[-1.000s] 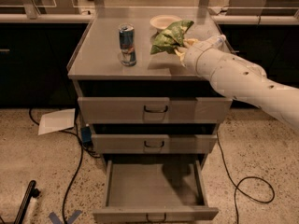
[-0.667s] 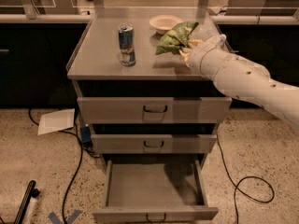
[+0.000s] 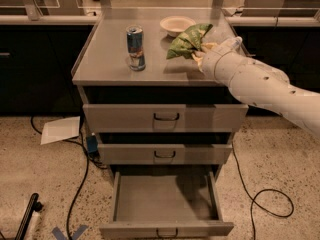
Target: Pick green jalapeno chip bag from bottom drawer and place on counter
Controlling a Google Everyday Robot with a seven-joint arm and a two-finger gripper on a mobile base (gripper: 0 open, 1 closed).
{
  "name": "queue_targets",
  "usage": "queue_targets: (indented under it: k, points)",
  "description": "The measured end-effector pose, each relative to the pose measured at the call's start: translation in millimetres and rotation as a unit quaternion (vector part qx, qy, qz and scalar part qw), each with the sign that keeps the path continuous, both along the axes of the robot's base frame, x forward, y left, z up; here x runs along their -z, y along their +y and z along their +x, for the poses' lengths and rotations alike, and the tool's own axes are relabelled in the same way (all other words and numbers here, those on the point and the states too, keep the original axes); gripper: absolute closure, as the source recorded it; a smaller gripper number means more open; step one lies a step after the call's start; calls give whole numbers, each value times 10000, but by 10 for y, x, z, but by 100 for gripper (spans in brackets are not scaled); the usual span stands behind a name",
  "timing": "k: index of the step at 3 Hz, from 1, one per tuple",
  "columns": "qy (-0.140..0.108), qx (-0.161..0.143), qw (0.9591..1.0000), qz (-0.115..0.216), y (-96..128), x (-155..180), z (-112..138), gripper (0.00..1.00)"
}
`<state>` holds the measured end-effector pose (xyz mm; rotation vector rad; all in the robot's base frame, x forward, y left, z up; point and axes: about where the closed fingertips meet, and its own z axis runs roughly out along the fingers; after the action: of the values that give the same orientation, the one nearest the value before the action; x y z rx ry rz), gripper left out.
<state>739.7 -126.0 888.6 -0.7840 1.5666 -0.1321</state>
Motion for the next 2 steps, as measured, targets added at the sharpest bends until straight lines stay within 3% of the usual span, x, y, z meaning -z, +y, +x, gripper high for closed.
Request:
queue_targets:
  k: [1,2]
  points:
    - [0,0,10000,0,0,0,0,14]
    - [0,0,10000,0,1,0,0,0]
